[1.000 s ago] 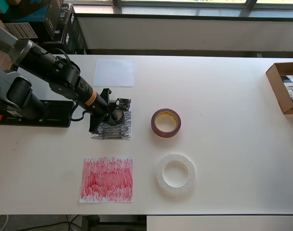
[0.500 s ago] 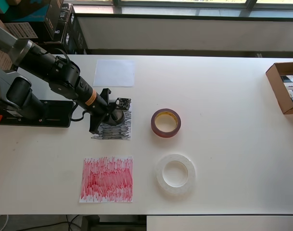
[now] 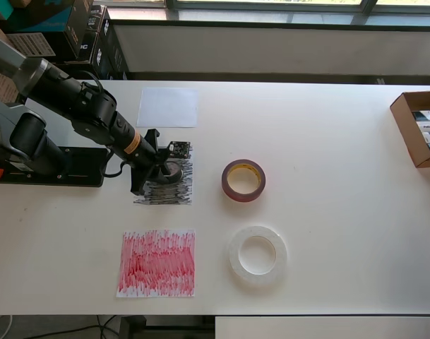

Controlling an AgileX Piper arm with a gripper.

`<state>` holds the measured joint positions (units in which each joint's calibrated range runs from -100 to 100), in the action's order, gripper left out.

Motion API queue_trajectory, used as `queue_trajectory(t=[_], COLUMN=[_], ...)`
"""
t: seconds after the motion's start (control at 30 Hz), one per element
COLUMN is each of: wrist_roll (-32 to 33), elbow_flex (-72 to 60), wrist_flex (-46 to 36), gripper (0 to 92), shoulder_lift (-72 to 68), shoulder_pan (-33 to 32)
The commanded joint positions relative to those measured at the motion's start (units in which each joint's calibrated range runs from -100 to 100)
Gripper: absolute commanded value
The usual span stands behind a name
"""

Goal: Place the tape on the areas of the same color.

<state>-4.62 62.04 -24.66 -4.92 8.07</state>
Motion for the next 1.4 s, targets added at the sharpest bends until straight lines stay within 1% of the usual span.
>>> queue_trajectory(t=[0.0, 0.1, 0.47, 0.63, 0.9, 1.0, 1.1, 1.37], wrist_roll=[0.0, 0.0, 0.1, 0.6, 0.7, 1.0, 3.2, 6.7], elbow_flex=[-0.4, -0.3, -1.7, -3.3, -6.5, -10.5, -17.3, -39.8], wrist_flex=[-0.4, -0.3, -0.3, -0.9, -1.3, -4.8, -10.2, -20.9], gripper=[34.3, 36.2, 35.7, 35.7, 35.7, 35.7, 35.7, 35.7], shoulder_lift=[0.0, 0.0, 0.7, 5.2, 14.2, 14.8, 12.9, -2.4], shoulder_pan=[-0.4, -0.4, -0.4, -0.3, 1.9, 3.7, 5.2, 9.9])
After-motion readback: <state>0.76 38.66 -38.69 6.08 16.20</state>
